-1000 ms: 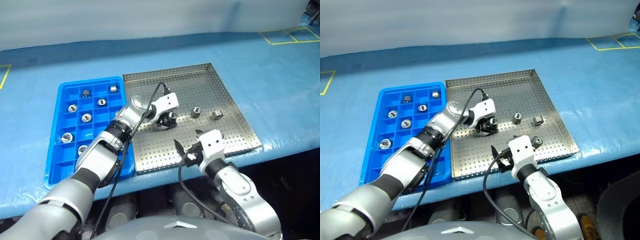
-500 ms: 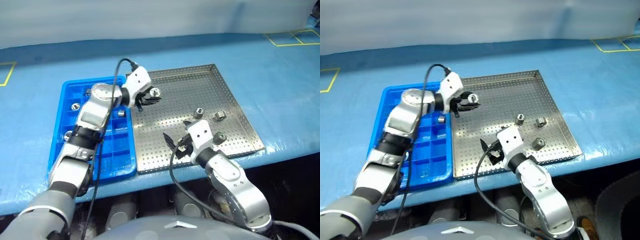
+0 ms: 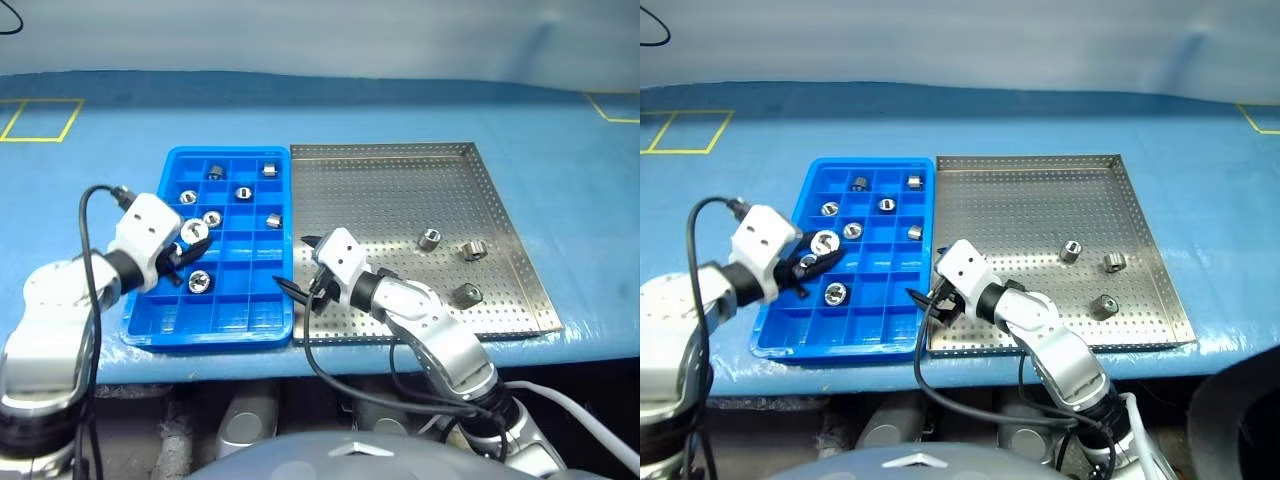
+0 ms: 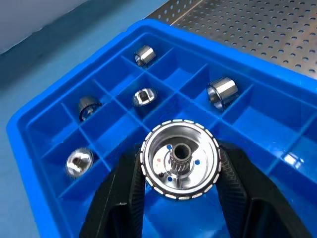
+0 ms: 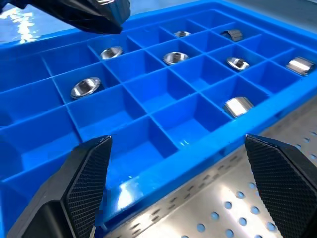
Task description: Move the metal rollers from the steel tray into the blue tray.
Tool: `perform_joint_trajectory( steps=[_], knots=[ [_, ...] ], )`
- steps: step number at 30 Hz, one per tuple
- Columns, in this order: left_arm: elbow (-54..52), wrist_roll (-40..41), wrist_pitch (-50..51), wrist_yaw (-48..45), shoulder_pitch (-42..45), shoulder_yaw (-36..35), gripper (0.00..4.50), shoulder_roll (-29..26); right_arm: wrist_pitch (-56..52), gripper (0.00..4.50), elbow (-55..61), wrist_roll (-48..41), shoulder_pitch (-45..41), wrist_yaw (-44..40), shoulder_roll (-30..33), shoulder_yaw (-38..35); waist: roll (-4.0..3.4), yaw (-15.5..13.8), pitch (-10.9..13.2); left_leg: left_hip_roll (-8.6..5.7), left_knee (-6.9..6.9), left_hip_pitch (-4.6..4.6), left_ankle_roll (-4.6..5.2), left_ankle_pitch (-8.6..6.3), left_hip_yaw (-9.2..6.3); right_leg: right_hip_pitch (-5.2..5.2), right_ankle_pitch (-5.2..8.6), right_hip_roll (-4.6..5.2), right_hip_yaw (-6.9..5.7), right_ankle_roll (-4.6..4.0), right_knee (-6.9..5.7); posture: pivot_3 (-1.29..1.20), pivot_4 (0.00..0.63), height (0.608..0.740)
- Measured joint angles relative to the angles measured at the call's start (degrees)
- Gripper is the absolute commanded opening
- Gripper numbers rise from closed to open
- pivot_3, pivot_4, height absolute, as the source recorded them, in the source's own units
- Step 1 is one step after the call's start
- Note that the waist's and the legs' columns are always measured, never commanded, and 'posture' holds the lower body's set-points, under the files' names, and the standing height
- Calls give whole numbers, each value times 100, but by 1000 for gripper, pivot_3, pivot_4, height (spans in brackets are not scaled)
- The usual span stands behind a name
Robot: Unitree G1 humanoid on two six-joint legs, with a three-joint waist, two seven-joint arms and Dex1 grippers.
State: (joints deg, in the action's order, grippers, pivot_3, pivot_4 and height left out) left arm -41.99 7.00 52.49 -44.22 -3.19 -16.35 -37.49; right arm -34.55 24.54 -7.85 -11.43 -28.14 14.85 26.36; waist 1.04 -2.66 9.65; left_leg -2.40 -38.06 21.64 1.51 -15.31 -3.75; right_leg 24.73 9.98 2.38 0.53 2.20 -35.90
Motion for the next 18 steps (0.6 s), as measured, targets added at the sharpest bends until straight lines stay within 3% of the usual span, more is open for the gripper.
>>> perform_joint_trajectory(
  steps=[8, 18],
  knots=[
    [-1044, 60, 427, 344, -1495, -540, 1726, -58, 334, 4500, -559, -24, -396, -509, -314, 418, -1, -342, 1, 4, 10, -3, -35, 18, -60, -13, 16, -20, -36, -24, -6, 385, 150, 740],
    [-1138, 23, 712, 829, -1967, -559, 1726, -172, 413, 4500, -638, -22, -397, -689, -374, 498, -4, -568, 2, 5, 31, -3, -55, 26, -83, -11, 27, -23, -59, -43, -8, 366, 150, 740]
  ],
)
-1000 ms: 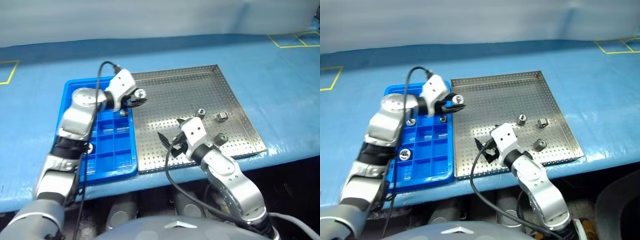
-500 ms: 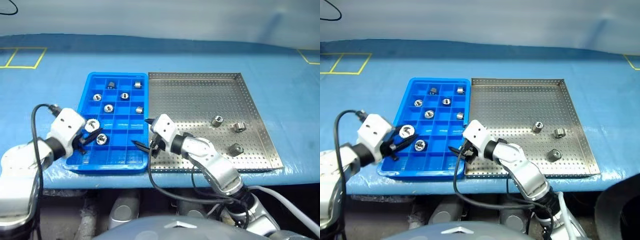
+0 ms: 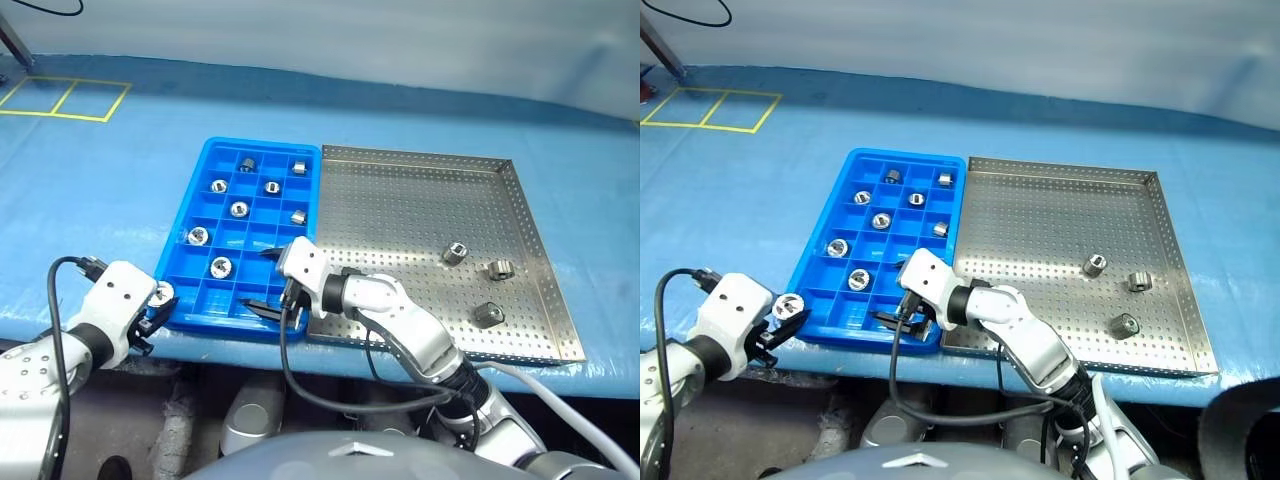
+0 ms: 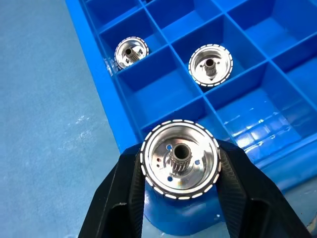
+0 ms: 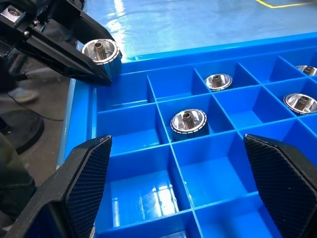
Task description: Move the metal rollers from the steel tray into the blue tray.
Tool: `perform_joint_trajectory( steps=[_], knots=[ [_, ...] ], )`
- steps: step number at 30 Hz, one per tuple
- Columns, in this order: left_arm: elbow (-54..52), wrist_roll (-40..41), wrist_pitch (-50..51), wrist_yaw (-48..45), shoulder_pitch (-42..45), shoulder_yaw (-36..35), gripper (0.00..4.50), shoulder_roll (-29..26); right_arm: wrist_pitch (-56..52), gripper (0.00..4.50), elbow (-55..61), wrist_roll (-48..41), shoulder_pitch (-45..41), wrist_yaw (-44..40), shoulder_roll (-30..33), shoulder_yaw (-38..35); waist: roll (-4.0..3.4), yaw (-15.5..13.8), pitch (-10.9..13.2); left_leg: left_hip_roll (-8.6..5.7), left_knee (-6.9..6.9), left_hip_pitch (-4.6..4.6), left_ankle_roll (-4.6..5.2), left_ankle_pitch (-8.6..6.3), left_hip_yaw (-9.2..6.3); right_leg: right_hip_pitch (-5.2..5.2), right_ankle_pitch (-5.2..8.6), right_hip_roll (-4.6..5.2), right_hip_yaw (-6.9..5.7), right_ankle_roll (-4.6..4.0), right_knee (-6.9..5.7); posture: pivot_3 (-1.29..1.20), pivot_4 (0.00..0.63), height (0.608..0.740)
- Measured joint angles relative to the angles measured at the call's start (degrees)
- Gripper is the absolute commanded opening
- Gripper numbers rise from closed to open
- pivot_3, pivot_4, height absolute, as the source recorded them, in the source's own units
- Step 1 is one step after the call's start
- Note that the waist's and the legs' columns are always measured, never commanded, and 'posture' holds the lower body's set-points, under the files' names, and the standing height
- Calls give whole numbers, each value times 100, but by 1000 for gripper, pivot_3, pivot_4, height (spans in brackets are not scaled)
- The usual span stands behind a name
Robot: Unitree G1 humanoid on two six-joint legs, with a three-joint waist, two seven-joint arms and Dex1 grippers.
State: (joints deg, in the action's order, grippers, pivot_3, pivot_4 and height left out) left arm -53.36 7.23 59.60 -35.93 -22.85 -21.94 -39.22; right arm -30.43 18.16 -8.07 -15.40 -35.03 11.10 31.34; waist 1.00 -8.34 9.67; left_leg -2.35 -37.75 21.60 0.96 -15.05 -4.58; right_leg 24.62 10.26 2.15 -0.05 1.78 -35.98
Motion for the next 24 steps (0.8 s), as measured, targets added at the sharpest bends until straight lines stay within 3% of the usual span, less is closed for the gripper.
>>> perform_joint_trajectory(
  steps=[8, 15, 20, 24],
  knots=[
    [388, 24, -27, 210, 438, 290, 1726, -122, -17, 4500, 45, 11, 138, 104, 13, -31, -2, -7, 1, 1, 17, 0, -15, 7, -8, 4, 5, -1, -8, -9, 0, 298, 150, 740],
    [672, 213, -120, 197, 1028, 748, 4084, -125, -124, 4500, 412, 51, 415, 362, 105, -173, -2, 97, 1, 1, 19, 0, -19, 7, -10, 4, 7, 1, -9, -11, 1, 213, 150, 740],
    [822, 553, -210, -2, 1432, 804, 4084, -116, -383, 4500, 903, 64, 793, 694, 227, -515, -4, 212, 1, 3, 21, 1, -23, 6, -13, 3, 10, 3, -15, -17, 2, 154, 150, 740],
    [1023, 813, -630, 155, 2297, 898, 4084, 421, -810, 4500, 1344, 110, 977, 1266, 156, -1083, -1, 305, -1, 1, 17, 2, -31, 12, -16, -1, 8, 17, -21, -14, 0, 87, 150, 740]
  ],
)
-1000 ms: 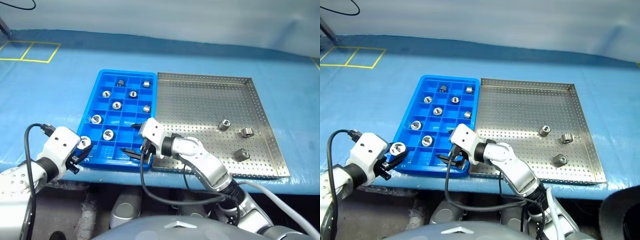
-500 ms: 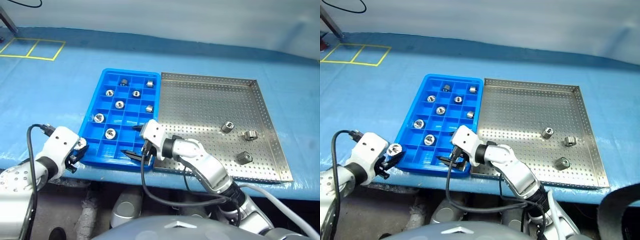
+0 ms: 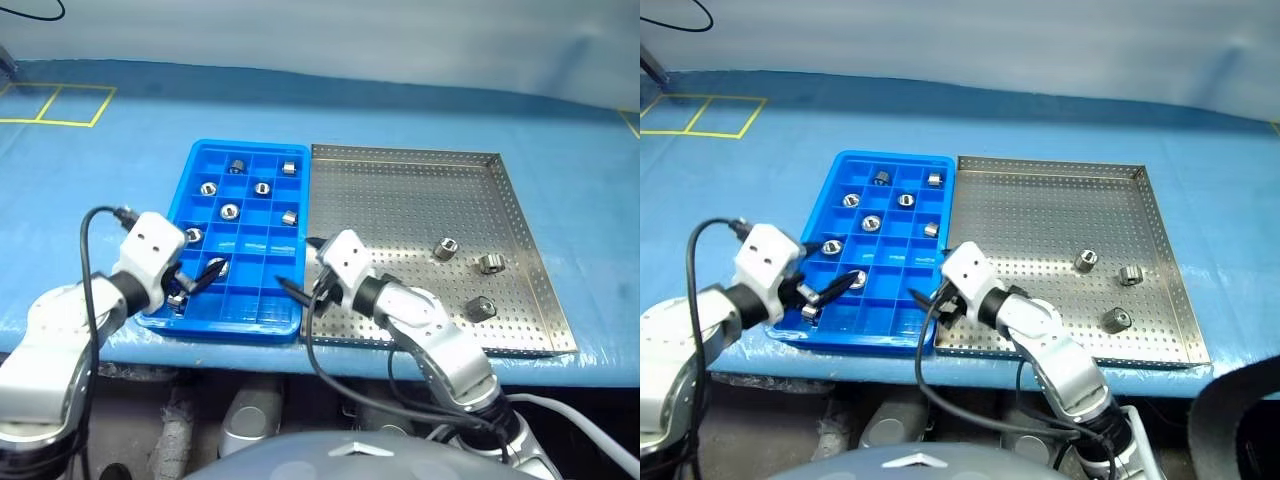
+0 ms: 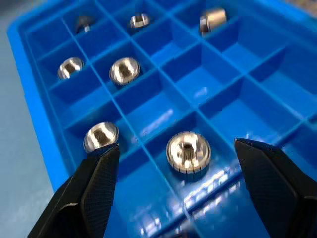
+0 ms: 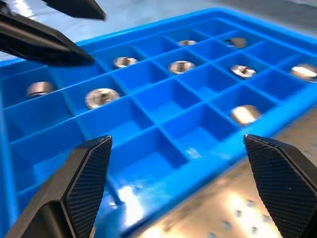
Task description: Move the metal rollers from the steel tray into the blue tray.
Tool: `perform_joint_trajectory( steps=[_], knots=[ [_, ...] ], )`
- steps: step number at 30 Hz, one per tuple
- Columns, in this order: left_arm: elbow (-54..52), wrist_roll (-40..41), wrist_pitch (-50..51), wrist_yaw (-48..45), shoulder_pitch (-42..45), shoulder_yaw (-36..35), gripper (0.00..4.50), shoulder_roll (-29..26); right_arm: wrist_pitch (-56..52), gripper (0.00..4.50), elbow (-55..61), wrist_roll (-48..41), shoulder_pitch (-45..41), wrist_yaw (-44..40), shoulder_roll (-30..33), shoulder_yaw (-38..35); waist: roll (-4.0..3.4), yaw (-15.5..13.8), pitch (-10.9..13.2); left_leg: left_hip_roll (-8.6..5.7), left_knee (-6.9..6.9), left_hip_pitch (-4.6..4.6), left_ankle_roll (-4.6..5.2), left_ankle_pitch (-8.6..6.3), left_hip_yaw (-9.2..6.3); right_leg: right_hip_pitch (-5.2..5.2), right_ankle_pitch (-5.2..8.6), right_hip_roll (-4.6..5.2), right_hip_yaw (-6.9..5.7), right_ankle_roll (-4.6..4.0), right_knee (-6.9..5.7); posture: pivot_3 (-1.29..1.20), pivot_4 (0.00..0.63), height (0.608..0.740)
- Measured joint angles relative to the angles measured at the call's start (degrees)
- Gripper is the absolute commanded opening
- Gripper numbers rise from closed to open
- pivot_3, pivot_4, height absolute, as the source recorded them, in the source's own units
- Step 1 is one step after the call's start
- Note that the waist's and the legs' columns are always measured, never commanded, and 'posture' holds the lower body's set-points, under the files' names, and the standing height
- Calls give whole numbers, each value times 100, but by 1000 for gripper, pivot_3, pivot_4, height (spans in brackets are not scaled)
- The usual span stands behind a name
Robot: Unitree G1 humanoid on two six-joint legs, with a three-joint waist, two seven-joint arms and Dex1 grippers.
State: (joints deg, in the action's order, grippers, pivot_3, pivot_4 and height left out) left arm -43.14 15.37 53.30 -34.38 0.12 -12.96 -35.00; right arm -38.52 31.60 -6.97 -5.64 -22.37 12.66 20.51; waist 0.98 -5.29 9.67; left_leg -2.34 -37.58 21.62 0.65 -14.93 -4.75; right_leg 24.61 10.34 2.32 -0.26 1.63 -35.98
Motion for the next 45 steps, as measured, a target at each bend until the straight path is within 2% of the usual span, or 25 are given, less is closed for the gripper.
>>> perform_joint_trajectory(
  steps=[4, 11, 20, 27, 32, 36, 45],
  knots=[
    [547, -9, -664, 268, 561, 473, 4084, 517, -451, 4500, 343, 212, 81, 667, -69, -679, 0, 160, -5, -2, 0, 0, -21, 13, 5, 0, -2, 8, 4, 3, 0, 11, 150, 740],
    [1923, -329, -2496, 405, 1208, 1626, 4084, 1585, -1268, 4500, 986, 638, 513, 1704, -290, -1787, -7, 489, -10, -2, -2, 4, 0, 2, 26, 4, -22, 19, 15, 26, 6, -153, 150, 740],
    [2765, -250, -3664, -185, 1051, 2444, 4084, 2155, -2074, 4500, 1805, 766, 1409, 2119, -599, -2357, -35, 955, -26, 3, -21, 1, 54, -30, 54, 5, -23, 11, 30, 42, 4, -236, 150, 740],
    [2861, -195, -3704, -355, 682, 2736, 4084, 2014, -2447, 4500, 2097, 605, 1671, 2073, -735, -2578, -49, 1171, -33, 3, -46, -6, 70, -24, 82, -5, -23, -13, 66, 43, 0, -236, 150, 740],
    [2735, -197, -3027, -290, 593, 2898, 4084, 1766, -2417, 4500, 1894, 498, 1698, 1998, -810, -2661, -53, 1260, -36, 2, -49, -7, 80, -26, 97, -2, -26, -15, 82, 50, 1, -192, 150, 740],
    [2565, -192, -2744, -169, 554, 2919, 4084, 1702, -2392, 4500, 1593, 433, 1617, 1974, -799, -2738, -54, 1256, -36, 3, -41, -6, 83, -28, 103, 5, -27, -15, 88, 51, 2, -176, 150, 740],
    [2516, -154, -2774, 9, 472, 2846, 4084, 1785, -2391, 4500, 1031, 215, 1165, 1890, -824, -2936, -54, 1192, -36, 2, -40, -6, 85, -30, 109, 6, -27, -14, 93, 51, 4, -147, 150, 740]
  ],
)
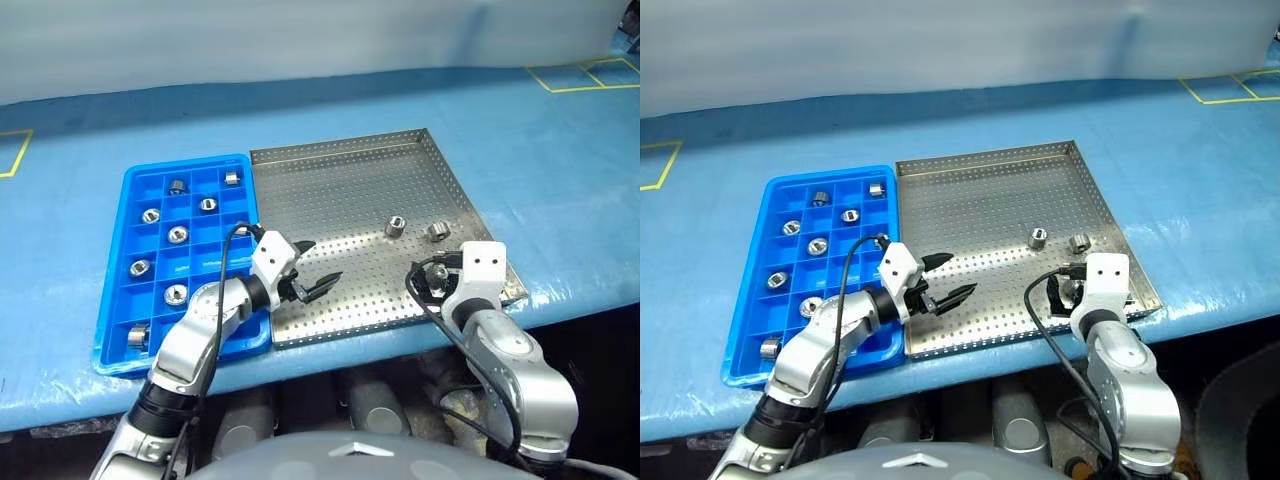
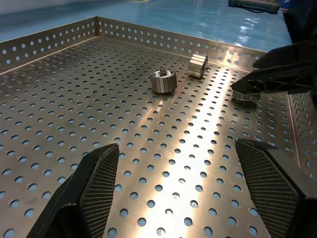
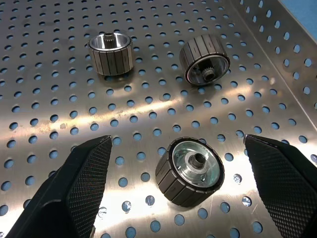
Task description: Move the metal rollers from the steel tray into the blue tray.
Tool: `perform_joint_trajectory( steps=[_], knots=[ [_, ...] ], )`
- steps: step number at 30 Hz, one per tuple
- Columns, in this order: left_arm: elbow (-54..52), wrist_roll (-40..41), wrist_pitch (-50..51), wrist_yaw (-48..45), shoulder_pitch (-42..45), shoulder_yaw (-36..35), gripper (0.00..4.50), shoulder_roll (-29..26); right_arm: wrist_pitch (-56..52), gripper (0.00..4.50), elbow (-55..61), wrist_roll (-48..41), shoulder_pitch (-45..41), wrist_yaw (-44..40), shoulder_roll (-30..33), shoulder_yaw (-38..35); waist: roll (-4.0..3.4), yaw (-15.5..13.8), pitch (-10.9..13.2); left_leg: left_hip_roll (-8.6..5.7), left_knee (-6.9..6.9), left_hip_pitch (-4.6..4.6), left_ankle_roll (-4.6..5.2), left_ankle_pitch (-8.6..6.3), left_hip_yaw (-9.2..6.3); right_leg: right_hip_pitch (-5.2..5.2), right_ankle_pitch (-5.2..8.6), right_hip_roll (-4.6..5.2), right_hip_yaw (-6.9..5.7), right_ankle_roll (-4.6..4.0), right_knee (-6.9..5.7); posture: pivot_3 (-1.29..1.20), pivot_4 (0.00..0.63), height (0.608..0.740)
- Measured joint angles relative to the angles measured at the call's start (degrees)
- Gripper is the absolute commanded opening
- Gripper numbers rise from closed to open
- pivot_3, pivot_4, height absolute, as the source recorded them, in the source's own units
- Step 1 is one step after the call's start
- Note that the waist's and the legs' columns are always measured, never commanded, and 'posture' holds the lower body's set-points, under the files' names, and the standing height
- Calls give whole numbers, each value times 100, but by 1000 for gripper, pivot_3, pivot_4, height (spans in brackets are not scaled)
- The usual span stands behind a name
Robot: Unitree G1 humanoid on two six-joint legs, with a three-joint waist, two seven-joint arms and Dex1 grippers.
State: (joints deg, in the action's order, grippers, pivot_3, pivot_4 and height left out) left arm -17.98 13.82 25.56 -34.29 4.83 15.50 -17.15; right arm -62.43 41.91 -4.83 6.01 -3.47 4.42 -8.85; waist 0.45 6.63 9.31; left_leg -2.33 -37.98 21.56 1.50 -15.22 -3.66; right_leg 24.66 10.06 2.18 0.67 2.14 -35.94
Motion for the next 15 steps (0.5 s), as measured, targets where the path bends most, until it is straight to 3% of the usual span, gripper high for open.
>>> perform_joint_trajectory(
  steps=[8, 11, 15],
  knots=[
    [-3, 17, -19, 12, 2, 9, 4084, 15, -1341, 4500, -121, -67, -892, 266, -415, -553, -1, -96, -1, 0, 1, 1, 1, -1, 1, 2, -1, -1, 2, 1, -1, -123, 150, 740],
    [-13, 16, -29, 29, 3, 15, 4116, 18, -1934, 3955, -108, -65, -1147, 298, -443, -682, -4, -156, -2, 0, 1, 1, 2, -1, 1, 3, -1, 0, 0, 0, -1, -121, 150, 740],
    [-13, 15, -35, 37, 5, 31, 4116, 14, -2642, 2609, -29, -51, -1406, 290, -438, -772, -13, -184, -8, -1, 2, 1, 3, -1, 2, 3, -1, 0, 1, 0, 0, -119, 150, 740]
  ],
)
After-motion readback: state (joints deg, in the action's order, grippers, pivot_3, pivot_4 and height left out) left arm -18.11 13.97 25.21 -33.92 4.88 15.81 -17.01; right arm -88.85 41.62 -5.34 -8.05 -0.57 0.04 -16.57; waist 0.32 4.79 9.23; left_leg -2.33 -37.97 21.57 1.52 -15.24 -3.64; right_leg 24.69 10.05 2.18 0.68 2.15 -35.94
